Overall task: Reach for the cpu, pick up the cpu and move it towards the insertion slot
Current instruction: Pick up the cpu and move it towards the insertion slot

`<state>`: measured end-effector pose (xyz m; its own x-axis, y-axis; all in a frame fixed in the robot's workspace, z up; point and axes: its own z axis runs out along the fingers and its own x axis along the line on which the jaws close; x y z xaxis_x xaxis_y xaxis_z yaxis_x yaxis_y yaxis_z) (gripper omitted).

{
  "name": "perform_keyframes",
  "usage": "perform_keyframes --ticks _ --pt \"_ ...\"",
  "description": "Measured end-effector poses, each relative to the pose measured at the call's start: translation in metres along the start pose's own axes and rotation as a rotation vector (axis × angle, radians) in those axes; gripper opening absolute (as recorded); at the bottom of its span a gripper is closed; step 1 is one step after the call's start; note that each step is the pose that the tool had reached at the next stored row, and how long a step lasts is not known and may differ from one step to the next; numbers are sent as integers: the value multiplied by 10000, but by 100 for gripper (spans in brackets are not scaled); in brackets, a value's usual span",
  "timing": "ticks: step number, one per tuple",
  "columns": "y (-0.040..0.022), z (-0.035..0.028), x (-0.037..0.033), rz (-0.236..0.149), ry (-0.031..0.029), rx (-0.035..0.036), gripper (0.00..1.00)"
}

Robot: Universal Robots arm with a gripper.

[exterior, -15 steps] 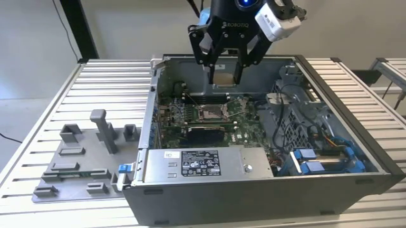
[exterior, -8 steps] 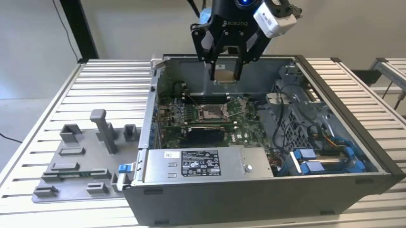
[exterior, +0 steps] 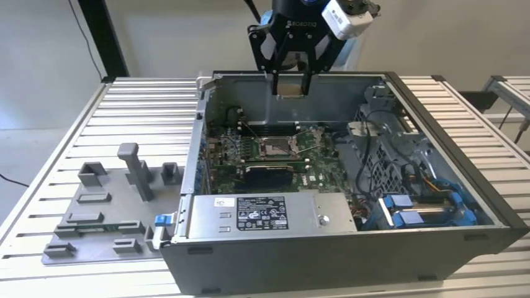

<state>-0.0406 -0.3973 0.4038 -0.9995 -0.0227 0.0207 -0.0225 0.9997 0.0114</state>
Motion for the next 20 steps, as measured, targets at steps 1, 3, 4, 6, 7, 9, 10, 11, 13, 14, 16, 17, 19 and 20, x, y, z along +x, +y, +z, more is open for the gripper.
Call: perform_keyframes --ticks 1,3,4,6,7,9,10,11,13,14,16,17,19,20 --pt "45 3 -1 0 0 13 0" --pt "133 7 -3 1 -2 33 0" --pt "182 9 -4 1 -2 45 0" --pt "268 14 -6 1 -4 61 0" --pt "310 17 -8 0 -4 70 0" --pt "397 21 -9 2 -6 87 0" --pt "441 23 -10 3 -6 96 0" --pt "484 25 -11 2 -7 102 0" --pt "564 30 -13 2 -8 116 0" --pt "605 32 -14 3 -8 125 0" --pt "669 36 -16 4 -7 135 0" --pt "686 37 -16 9 -7 137 0" --pt "695 39 -17 105 -9 135 0" --pt "695 41 -17 230 -9 132 0"
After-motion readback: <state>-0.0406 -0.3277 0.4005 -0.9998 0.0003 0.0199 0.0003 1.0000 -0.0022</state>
